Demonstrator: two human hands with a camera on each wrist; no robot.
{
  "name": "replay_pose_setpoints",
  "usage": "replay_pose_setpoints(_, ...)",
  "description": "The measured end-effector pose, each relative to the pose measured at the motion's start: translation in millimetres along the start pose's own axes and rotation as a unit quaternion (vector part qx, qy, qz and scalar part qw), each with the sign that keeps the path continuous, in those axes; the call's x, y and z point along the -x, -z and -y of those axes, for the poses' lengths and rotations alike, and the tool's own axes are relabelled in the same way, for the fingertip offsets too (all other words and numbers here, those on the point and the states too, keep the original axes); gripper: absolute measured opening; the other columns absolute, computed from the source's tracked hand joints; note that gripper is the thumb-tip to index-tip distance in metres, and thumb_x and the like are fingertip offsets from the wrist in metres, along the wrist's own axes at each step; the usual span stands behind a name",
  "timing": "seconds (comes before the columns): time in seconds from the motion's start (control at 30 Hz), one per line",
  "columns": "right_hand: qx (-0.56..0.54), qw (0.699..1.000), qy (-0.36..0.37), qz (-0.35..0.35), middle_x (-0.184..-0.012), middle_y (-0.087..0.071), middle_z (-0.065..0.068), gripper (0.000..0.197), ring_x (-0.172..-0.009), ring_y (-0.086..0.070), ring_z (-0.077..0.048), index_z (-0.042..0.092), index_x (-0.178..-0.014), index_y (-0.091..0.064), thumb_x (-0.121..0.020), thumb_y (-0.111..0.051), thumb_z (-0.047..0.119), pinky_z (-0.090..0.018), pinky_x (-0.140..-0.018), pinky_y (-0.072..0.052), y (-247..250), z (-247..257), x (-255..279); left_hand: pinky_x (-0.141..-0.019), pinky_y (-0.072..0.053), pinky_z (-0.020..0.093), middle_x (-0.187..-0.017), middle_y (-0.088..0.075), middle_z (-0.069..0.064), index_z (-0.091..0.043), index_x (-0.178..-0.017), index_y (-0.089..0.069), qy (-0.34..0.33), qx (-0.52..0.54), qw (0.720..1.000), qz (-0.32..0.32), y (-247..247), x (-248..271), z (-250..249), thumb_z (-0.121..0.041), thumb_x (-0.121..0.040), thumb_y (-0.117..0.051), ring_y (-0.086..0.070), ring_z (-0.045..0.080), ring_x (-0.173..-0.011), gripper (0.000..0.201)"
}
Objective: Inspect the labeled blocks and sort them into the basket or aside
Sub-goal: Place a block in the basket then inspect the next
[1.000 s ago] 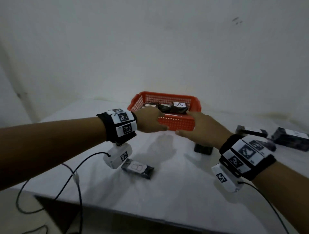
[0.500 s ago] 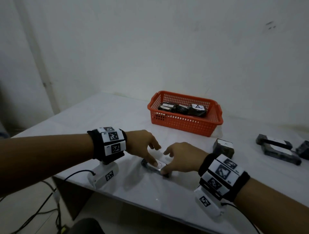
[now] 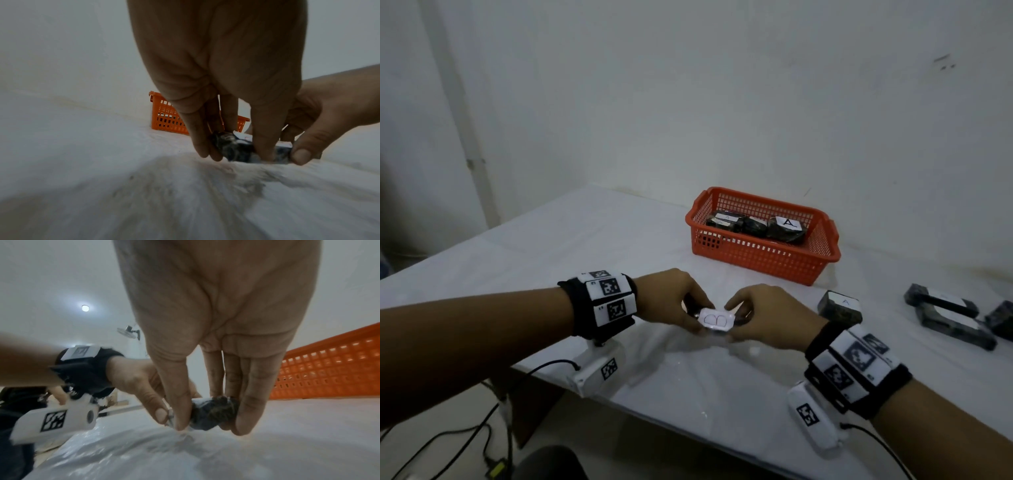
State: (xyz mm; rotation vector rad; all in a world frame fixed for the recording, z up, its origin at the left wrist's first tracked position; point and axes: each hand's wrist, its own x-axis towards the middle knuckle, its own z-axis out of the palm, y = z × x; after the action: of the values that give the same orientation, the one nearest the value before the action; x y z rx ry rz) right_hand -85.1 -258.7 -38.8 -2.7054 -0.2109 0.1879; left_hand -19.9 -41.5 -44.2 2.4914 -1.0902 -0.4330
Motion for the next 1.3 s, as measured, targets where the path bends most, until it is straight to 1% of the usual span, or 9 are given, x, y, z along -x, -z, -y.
replay_pose_setpoints(0.07, -0.062, 0.997, 0.009, -0.038, -0.103, -0.074, 0.011, 0.047, -0.091, -0.069, -0.003, 0.026, -0.114, -0.073, -0.072, -0.091, 0.037, -0.025, -0.083, -0.06, 8.5, -7.8, 3.0, -0.083, -0.054, 0.015, -0.107, -0.077, -0.016, -0.033, -0.121, -0.074, -0.006, 0.04, 0.998, -0.045, 3.5, 0.9, -1.8, -0.041, -0.085, -0.079, -0.069, 0.0, -0.093, 0.037)
replay_pose_setpoints(0.2, -0.172, 0.979, 0.038, -0.105, -0.105, -0.075, 0.012, 0.038, -0.097, -0.071, -0.003, 0.028, -0.114, -0.074, -0.078, -0.088, 0.035, -0.022, -0.083, -0.058, 13.8, -14.6, 7.4, -0.086, -0.057, 0.026, -0.101, -0.077, -0.012, -0.028, -0.116, -0.077, -0.015, 0.099, 0.989, -0.107, 8.7, -2.7, -6.6, -0.038, -0.086, -0.079, -0.068, 0.006, -0.092, 0.032)
replay_pose_setpoints(0.4, -0.231, 0.958, 0.047, -0.163, -0.098, -0.078, 0.008, 0.032, -0.092, -0.074, -0.01, 0.021, -0.111, -0.078, -0.08, -0.087, 0.027, -0.033, -0.088, -0.062, 22.0, -17.0, 10.3, -0.099, -0.057, 0.033, -0.106, -0.078, -0.011, -0.027, -0.117, -0.075, -0.038, 0.229, 0.957, -0.173, 11.4, -9.7, -9.8, -0.031, -0.085, -0.082, -0.072, 0.007, -0.1, 0.033)
replay_pose_setpoints(0.53, -0.259, 0.95, 0.05, -0.165, -0.098, -0.079, 0.006, 0.032, -0.094, -0.075, -0.01, 0.02, -0.109, -0.079, -0.079, -0.088, 0.024, -0.037, -0.091, -0.062, 28.2, -19.8, 14.5, -0.098, -0.059, 0.04, -0.102, -0.08, -0.002, -0.017, -0.113, -0.079, -0.051, 0.292, 0.935, -0.194, 10.2, -16.0, -14.1, -0.024, -0.08, -0.086, -0.076, 0.02, -0.099, 0.034)
replay_pose_setpoints(0.67, -0.271, 0.946, 0.047, -0.173, -0.099, -0.079, 0.006, 0.034, -0.095, -0.075, -0.011, 0.022, -0.111, -0.079, -0.079, -0.087, 0.033, -0.039, -0.093, -0.061, 30.1, -21.2, 17.1, -0.088, -0.059, 0.028, -0.101, -0.08, -0.001, -0.013, -0.113, -0.079, -0.067, 0.308, 0.928, -0.199, 11.0, -22.2, -22.0, -0.021, -0.081, -0.085, -0.076, 0.015, -0.095, 0.033)
replay_pose_setpoints(0.83, -0.331, 0.927, 0.046, -0.171, -0.097, -0.081, -0.005, 0.028, -0.089, -0.079, -0.022, 0.012, -0.107, -0.08, -0.081, -0.086, 0.02, -0.041, -0.091, -0.063, 37.5, -24.5, 20.9, -0.083, -0.057, 0.019, -0.103, -0.08, -0.003, -0.012, -0.114, -0.076, -0.084, 0.339, 0.918, -0.187, 9.7, -24.9, -31.7, -0.007, -0.084, -0.081, -0.075, 0.009, -0.096, 0.031)
replay_pose_setpoints(1.07, -0.372, 0.916, 0.04, -0.144, -0.104, -0.081, -0.008, 0.034, -0.098, -0.078, -0.021, 0.008, -0.116, -0.077, -0.083, -0.084, 0.015, -0.035, -0.097, -0.06, 48.1, -38.6, 30.0, -0.082, -0.057, 0.019, -0.107, -0.079, -0.006, -0.016, -0.116, -0.075, -0.089, 0.36, 0.911, -0.181, 13.2, -23.9, -33.6, -0.004, -0.084, -0.08, -0.075, 0.009, -0.1, 0.035)
replay_pose_setpoints(1.2, -0.38, 0.912, 0.049, -0.148, -0.106, -0.08, -0.009, 0.033, -0.1, -0.077, -0.021, 0.01, -0.115, -0.077, -0.083, -0.084, 0.013, -0.036, -0.095, -0.061, 49.6, -36.2, 29.9, -0.09, -0.058, 0.026, -0.109, -0.079, -0.003, -0.017, -0.115, -0.076, -0.093, 0.353, 0.907, -0.208, 10.3, -25.7, -35.9, -0.006, -0.082, -0.082, -0.075, 0.013, -0.104, 0.036)
replay_pose_setpoints(1.3, -0.362, 0.917, 0.062, -0.152, -0.107, -0.08, -0.001, 0.038, -0.102, -0.076, -0.014, 0.017, -0.115, -0.078, -0.078, -0.087, 0.019, -0.029, -0.09, -0.062, 48.3, -31.6, 29.8, -0.089, -0.058, 0.023, -0.11, -0.079, -0.004, -0.014, -0.117, -0.075, -0.1, 0.354, 0.906, -0.208, 11.3, -26.4, -40.4, -0.004, -0.08, -0.083, -0.074, 0.011, -0.105, 0.039)
